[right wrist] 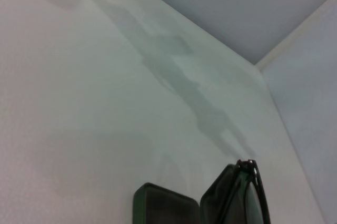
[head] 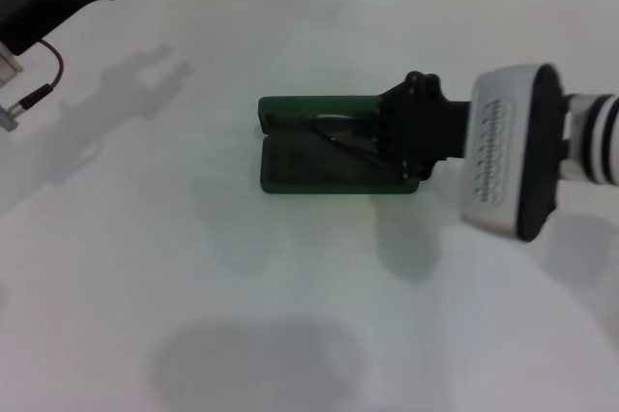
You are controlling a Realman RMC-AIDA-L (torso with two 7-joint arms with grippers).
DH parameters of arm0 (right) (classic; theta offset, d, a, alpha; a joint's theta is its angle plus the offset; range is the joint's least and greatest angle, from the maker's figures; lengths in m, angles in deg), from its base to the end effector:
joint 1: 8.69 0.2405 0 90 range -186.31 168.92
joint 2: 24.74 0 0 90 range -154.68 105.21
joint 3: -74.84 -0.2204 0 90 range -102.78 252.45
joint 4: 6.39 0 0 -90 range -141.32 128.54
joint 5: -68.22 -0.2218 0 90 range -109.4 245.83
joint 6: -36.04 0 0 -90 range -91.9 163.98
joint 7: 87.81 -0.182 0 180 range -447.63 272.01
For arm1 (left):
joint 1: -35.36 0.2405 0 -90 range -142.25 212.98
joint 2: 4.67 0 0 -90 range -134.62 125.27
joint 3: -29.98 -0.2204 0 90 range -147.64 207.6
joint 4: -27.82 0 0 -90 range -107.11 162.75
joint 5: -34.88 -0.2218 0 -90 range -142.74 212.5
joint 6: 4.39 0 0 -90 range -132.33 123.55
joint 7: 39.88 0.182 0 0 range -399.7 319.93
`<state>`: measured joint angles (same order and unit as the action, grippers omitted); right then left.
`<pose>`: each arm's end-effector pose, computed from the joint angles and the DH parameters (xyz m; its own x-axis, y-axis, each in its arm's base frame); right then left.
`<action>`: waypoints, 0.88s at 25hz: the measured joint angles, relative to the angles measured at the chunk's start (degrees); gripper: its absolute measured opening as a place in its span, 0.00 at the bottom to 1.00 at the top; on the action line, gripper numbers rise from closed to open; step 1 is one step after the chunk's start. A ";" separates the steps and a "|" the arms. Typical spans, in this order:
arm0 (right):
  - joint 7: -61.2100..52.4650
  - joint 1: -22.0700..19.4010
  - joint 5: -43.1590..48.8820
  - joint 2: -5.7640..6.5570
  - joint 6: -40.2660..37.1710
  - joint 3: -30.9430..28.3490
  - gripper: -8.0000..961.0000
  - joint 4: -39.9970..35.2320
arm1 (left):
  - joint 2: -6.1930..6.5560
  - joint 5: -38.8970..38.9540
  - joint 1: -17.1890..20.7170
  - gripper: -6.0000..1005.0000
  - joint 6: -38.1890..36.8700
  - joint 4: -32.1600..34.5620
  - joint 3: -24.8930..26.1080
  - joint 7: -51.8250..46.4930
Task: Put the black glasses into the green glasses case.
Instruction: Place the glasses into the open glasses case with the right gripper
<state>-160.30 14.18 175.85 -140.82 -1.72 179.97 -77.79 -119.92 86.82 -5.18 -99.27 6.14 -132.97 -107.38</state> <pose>0.1131 0.3695 -0.0926 0.8987 0.4284 0.0941 0.4133 -0.7554 -0.5085 -0.2227 0.3807 0.0610 0.4425 0.0922 0.8920 0.6548 -0.7128 -0.2512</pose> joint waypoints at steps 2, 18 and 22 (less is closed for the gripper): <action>0.19 -0.11 0.19 0.00 3.43 2.56 0.15 0.07 | 0.25 -0.17 0.00 0.51 0.16 -0.02 0.00 -0.07; 0.29 -0.19 3.62 -0.09 23.38 16.53 0.16 3.74 | 0.32 -0.95 -1.39 0.51 1.02 -0.03 0.00 0.48; 0.34 -0.43 3.59 -0.12 31.20 21.42 0.19 4.51 | 0.41 -0.95 -0.93 0.51 1.02 -0.03 0.00 0.50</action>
<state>-159.95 13.75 179.44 -140.94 29.48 201.39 -73.28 -119.51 85.87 -6.10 -98.25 6.11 -132.97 -106.89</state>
